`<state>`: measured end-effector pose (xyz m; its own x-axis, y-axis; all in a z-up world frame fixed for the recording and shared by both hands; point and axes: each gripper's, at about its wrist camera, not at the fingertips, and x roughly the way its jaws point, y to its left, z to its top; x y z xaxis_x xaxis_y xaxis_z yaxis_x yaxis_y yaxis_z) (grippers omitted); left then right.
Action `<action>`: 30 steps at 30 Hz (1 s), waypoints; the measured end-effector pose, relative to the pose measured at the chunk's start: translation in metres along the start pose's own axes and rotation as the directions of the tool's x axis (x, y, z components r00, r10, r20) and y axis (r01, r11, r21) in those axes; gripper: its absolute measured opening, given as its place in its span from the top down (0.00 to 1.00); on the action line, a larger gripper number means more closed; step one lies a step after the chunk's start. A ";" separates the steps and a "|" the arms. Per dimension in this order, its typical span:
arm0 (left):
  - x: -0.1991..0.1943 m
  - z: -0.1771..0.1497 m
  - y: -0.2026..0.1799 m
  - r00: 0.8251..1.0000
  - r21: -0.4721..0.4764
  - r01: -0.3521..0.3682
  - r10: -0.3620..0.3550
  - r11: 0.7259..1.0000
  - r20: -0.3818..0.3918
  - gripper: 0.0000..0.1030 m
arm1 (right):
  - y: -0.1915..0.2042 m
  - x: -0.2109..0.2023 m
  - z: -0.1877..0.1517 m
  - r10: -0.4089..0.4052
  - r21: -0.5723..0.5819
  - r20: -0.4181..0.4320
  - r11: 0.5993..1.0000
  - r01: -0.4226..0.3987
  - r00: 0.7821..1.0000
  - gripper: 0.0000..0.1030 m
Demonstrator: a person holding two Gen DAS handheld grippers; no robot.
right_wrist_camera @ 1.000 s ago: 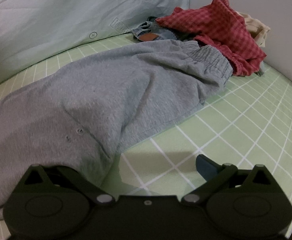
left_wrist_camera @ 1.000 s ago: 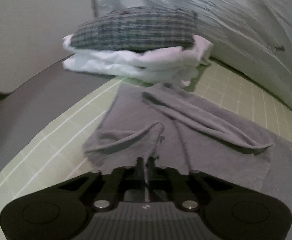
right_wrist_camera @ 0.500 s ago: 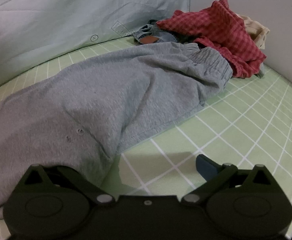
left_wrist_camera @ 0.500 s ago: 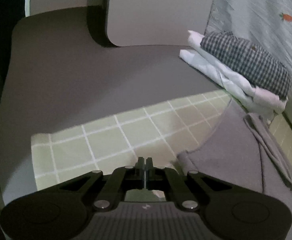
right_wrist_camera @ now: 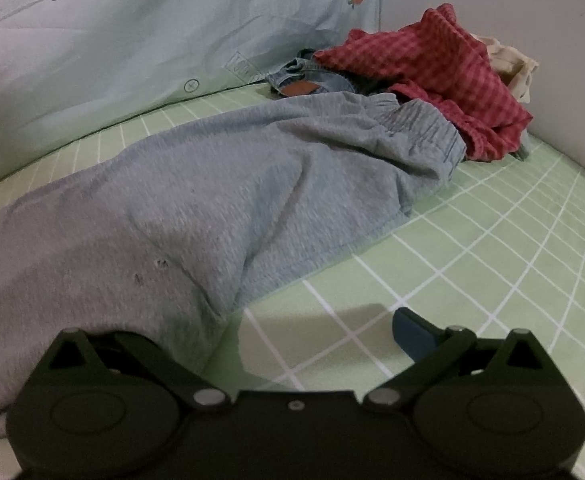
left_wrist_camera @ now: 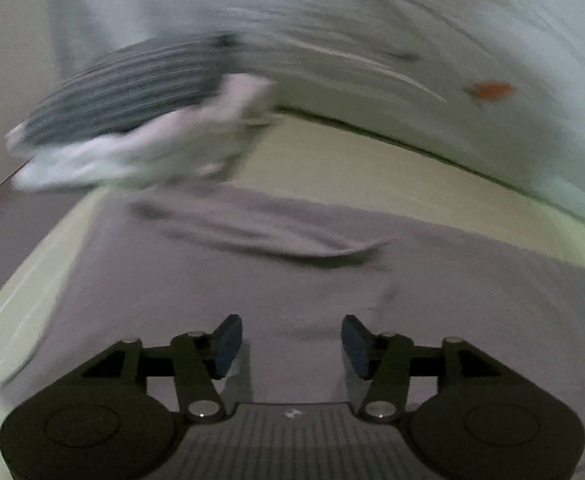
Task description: Fold clothes
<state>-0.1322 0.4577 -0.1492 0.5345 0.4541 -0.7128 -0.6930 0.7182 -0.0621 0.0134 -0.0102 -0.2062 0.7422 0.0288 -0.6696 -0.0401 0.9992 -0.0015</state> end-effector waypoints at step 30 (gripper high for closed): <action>-0.078 -0.034 0.145 0.921 -0.573 -0.312 0.389 0.758 0.013 0.97 | 0.000 0.000 -0.006 0.007 0.000 0.048 1.000 -0.007 0.999 0.00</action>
<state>-0.2909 0.5087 -0.1261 0.2293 0.7045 -0.6716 -0.9691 0.1008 -0.2252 0.0095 -0.0106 -0.2105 0.7732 0.0374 -0.6331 -0.0456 0.9990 0.0033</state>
